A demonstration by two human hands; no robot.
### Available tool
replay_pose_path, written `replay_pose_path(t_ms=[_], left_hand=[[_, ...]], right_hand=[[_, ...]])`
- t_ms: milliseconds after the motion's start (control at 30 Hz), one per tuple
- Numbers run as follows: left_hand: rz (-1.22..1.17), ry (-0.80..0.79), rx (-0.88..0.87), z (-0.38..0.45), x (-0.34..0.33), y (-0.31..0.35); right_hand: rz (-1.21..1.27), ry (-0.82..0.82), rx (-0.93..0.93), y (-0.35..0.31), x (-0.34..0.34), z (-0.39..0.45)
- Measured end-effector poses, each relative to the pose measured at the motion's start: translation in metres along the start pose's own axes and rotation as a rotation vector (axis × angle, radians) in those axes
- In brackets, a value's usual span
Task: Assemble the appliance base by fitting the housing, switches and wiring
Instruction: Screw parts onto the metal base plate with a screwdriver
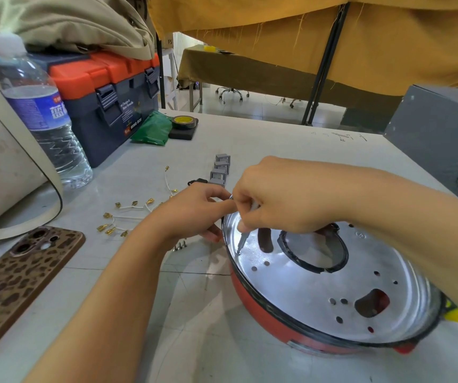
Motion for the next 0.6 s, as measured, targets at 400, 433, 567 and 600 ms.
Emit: replay_pose_path(t_ms=[400, 433, 567, 600], left_hand=[[0.029, 0.001, -0.001, -0.002, 0.001, -0.001], [0.031, 0.002, -0.006, -0.002, 0.001, -0.001], [0.031, -0.003, -0.025, -0.001, 0.001, 0.0], [0.029, -0.008, -0.026, -0.001, 0.0, 0.0]], right_hand=[[-0.195, 0.098, 0.133, -0.017, 0.008, -0.008], [-0.186, 0.088, 0.127, -0.017, 0.007, -0.007], [-0.137, 0.047, 0.078, -0.015, 0.005, -0.002], [-0.117, 0.036, 0.062, -0.014, 0.004, -0.001]])
Point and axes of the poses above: each hand's wrist, its own z-axis towards the middle knuckle, its own x-axis out of the back of the hand, y = z × x, the point moved 7 cm from there along z, towards the middle knuckle, and after that the axes turned 11 degrees about -x, right-handed, at the moved point
